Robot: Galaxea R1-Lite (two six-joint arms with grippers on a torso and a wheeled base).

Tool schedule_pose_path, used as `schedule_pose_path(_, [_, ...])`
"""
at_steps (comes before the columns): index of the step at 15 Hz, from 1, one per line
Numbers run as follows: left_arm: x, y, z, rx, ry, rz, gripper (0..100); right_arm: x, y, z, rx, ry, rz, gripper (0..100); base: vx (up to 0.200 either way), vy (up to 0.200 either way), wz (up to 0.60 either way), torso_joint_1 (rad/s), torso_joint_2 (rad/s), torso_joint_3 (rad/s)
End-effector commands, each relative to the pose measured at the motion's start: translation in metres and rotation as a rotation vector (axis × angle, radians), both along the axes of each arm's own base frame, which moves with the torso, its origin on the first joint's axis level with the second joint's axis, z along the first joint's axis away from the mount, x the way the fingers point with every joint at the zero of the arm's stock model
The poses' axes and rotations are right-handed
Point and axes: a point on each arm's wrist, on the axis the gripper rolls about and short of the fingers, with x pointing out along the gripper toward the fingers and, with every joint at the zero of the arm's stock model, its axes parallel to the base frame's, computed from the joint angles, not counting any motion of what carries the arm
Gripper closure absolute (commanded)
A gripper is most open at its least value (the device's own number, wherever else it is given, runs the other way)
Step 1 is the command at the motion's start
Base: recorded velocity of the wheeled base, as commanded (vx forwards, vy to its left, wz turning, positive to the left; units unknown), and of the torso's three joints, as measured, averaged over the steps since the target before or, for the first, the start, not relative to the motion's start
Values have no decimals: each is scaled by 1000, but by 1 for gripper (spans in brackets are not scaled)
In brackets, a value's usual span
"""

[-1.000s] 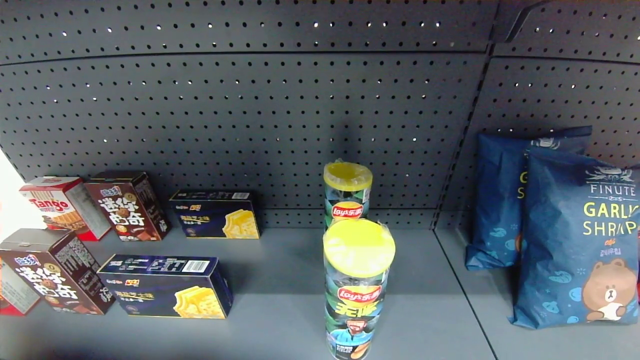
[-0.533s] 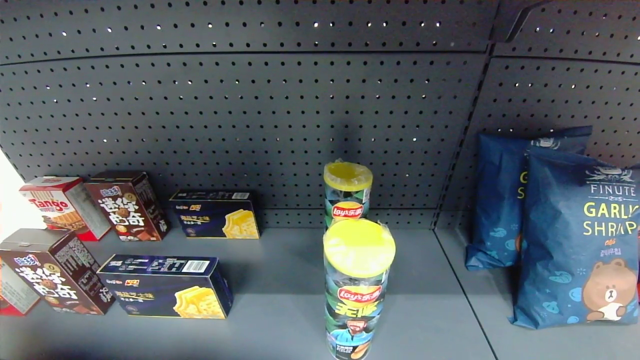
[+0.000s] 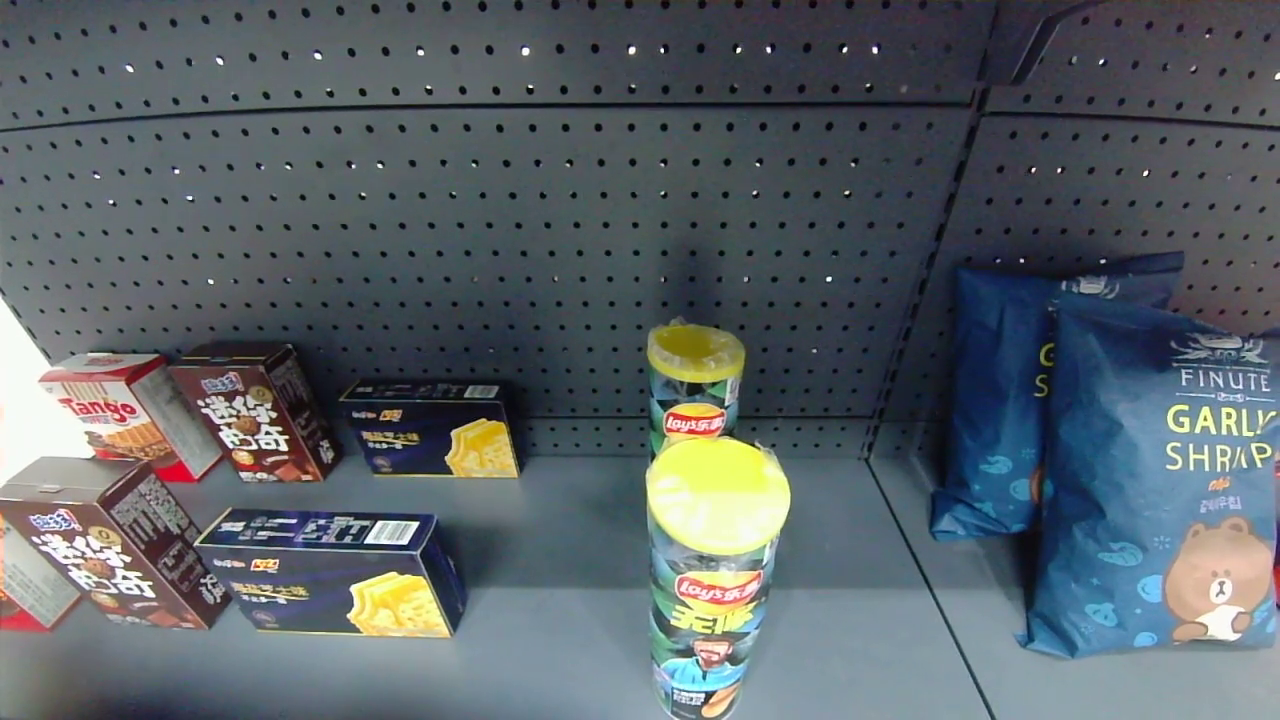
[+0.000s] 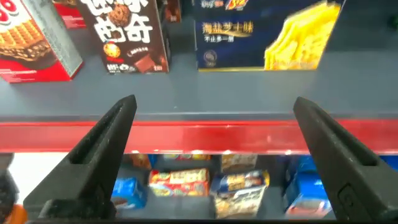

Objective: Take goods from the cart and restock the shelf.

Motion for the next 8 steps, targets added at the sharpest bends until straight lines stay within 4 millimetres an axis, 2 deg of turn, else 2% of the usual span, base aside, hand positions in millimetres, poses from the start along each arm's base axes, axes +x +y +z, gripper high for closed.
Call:
schedule_pose_path(1, [-4, 0, -1, -10, -47, -9, 0, 0, 0, 0, 0, 2, 0, 0, 0, 0, 0, 0, 0, 0])
schedule_pose_path(8, [-4, 0, -1, -8, -47, -15, 0, 0, 0, 0, 0, 2, 0, 0, 0, 0, 0, 0, 0, 0])
